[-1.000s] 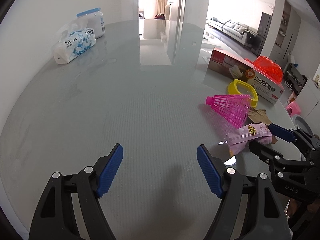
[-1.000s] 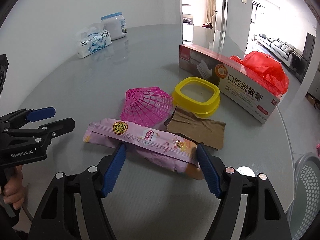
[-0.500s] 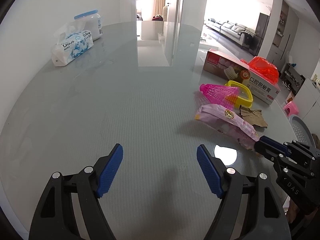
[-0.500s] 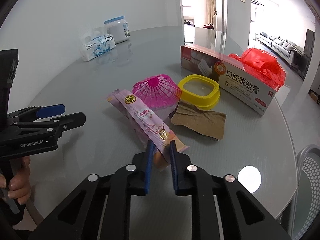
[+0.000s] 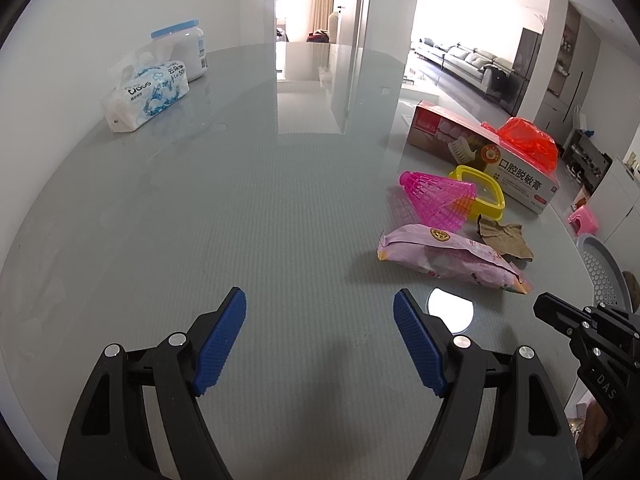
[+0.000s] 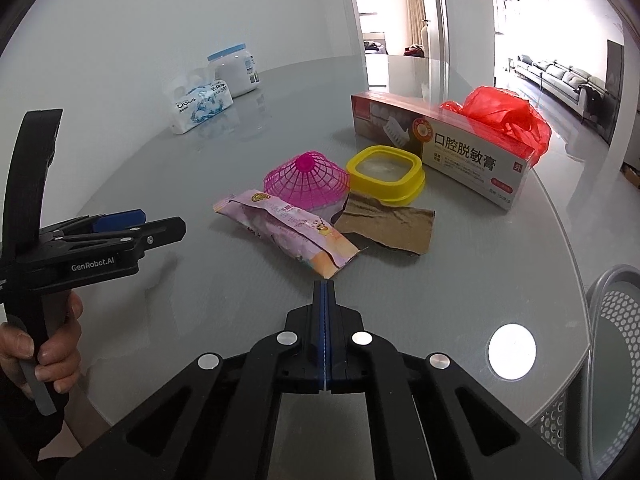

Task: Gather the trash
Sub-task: 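Lift the pink wrapper off the table with the right tool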

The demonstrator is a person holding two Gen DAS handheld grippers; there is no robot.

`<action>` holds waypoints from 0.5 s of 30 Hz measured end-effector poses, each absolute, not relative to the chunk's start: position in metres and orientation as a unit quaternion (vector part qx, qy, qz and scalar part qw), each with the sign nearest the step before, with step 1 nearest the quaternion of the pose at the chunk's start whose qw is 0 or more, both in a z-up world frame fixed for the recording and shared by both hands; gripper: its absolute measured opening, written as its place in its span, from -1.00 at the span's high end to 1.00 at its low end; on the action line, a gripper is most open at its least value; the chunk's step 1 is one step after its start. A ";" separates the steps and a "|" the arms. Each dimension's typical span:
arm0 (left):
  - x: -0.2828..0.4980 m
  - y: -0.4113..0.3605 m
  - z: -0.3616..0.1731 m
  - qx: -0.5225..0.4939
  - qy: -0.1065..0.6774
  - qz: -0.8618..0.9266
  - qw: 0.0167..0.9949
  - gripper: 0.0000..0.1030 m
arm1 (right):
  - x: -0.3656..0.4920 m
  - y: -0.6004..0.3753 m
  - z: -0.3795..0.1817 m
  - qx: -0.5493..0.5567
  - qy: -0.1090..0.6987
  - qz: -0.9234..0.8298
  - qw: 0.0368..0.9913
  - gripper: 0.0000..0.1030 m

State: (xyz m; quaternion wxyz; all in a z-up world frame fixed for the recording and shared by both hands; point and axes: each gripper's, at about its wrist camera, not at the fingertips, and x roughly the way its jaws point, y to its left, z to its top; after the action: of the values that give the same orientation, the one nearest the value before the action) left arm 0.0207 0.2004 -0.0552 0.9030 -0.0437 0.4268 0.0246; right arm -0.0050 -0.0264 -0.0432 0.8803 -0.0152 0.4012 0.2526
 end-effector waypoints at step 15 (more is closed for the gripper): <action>0.021 0.220 -0.057 -0.060 0.426 0.038 0.902 -0.45 | 0.027 0.022 -0.029 -0.115 0.390 0.310 0.860 0.34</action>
State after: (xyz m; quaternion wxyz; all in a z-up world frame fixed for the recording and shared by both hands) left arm 0.0206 0.2202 -0.0565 0.9018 -0.0595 0.4264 0.0376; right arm 0.0271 0.0223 -0.0286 0.8597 -0.1146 0.3898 0.3096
